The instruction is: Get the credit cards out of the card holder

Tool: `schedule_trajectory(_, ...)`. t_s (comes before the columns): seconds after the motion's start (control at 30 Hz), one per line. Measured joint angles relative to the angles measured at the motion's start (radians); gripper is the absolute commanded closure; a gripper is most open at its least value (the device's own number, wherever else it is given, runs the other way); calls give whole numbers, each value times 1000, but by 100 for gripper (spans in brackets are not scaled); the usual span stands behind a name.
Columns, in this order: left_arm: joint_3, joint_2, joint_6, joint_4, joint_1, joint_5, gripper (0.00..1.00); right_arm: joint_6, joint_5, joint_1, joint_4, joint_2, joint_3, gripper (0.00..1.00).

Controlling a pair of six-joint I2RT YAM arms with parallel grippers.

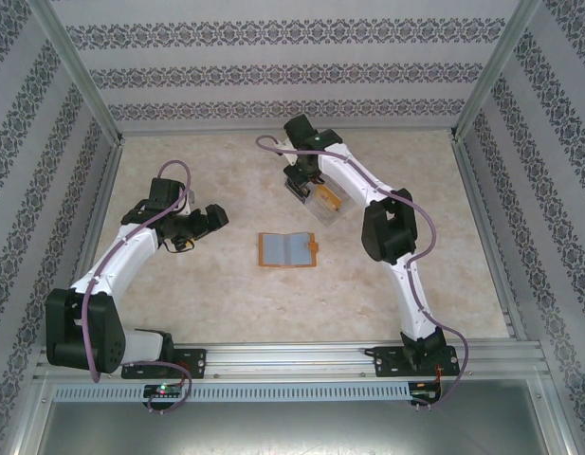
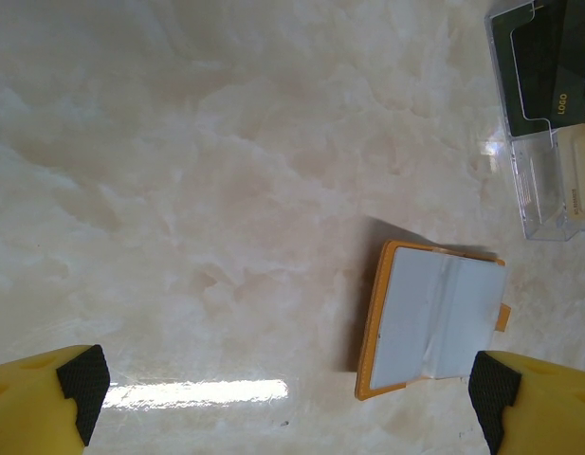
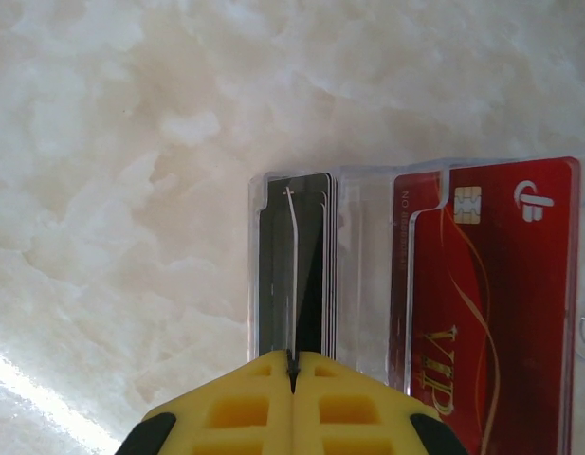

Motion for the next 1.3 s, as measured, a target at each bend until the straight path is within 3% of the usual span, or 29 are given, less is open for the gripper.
schedule_trajectory(0.3,0,4,6,0,0,15,1,0,8,0,-42,35,44,94)
schedule_trajectory(0.43,0,6,7,0,0,19,0,-1,11,0,-55,42,72,76)
schedule_trajectory(0.9,0,8,11,0,0,26,0,79,13,1,-83,7,73,61)
schedule_trajectory(1.1,-9,8,11,2,0,49,0,216,-29,24,-28,-211,-174,50)
schedule_trajectory(1.3,-35,8,11,5,-2,87,7,420,-101,105,119,-489,-560,49)
